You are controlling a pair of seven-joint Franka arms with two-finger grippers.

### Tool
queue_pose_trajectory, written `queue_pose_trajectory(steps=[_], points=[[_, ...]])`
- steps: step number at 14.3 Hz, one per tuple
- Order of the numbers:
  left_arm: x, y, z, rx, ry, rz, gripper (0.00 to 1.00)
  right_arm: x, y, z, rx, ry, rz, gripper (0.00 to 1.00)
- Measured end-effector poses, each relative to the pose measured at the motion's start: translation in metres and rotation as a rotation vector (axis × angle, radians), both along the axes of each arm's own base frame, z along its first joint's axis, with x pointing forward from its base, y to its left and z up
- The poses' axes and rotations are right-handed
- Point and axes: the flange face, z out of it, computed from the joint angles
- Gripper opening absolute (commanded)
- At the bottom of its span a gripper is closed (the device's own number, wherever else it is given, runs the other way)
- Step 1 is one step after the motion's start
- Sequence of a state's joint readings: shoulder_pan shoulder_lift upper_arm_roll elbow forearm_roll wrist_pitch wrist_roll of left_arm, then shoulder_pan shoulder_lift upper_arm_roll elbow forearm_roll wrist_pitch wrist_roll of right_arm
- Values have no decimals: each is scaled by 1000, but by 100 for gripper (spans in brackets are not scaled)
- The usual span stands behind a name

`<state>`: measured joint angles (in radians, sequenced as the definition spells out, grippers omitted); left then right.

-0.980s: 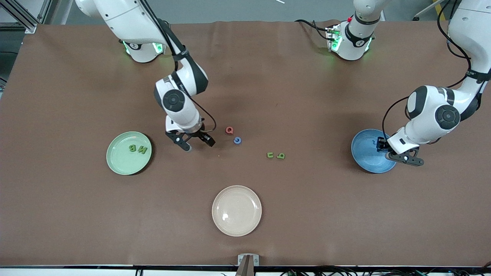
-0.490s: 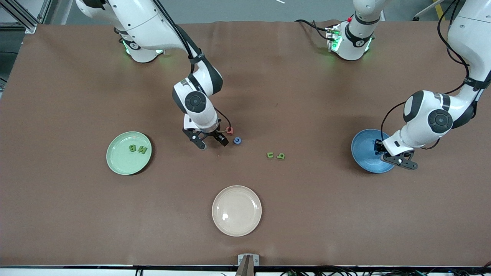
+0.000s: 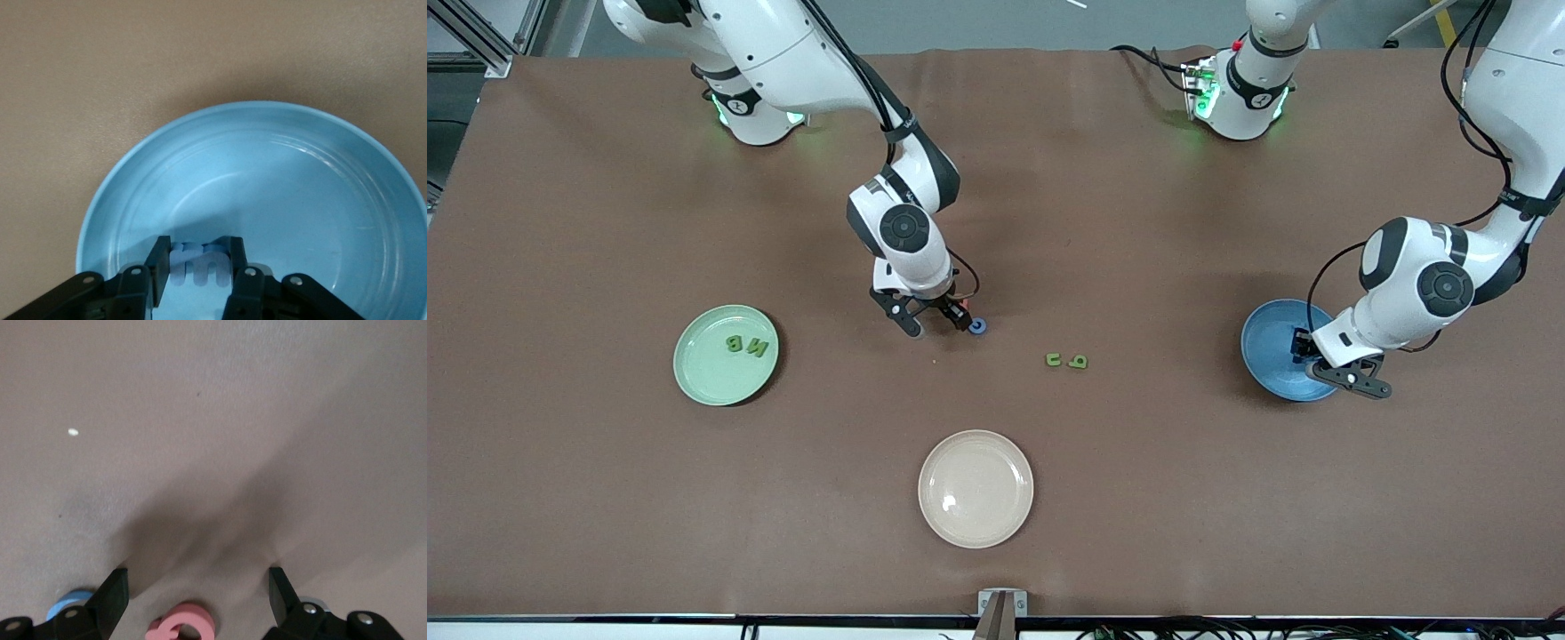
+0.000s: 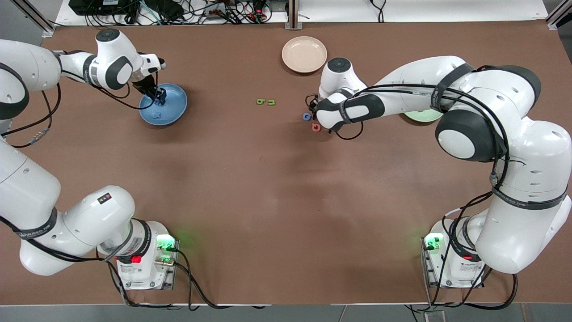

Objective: Sort upper and lower case letters into plates
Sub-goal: 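Lower the right gripper and grasp the pink letter, then drop the pink letter on the green plate while the left gripper returns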

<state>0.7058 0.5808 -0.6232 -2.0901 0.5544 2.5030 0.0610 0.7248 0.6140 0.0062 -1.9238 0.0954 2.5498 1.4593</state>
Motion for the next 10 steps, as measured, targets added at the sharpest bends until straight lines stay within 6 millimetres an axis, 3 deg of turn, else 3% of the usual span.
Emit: queue_pose_trajectory(steps=[1,3,5,6,7,8,10], points=[[0,0,-1,-2,2,0,34,-4,5,0,0,1,-4,87],[1,0,-1,-2,0,1,100,-12,14,1,-1,1,-2,77],[4,1,2,1,-8,0,100,-17,20,2,0,0,1,50],[5,1,3,2,-13,-1,100,-18,22,3,1,-1,4,26],[7,1,6,2,-18,-2,100,-18,23,4,0,1,5,10],[9,-2,9,3,-22,-6,100,-17,23,5,-3,4,6,2],[11,-16,19,7,-15,-13,100,-16,23,10,-7,9,5,0]])
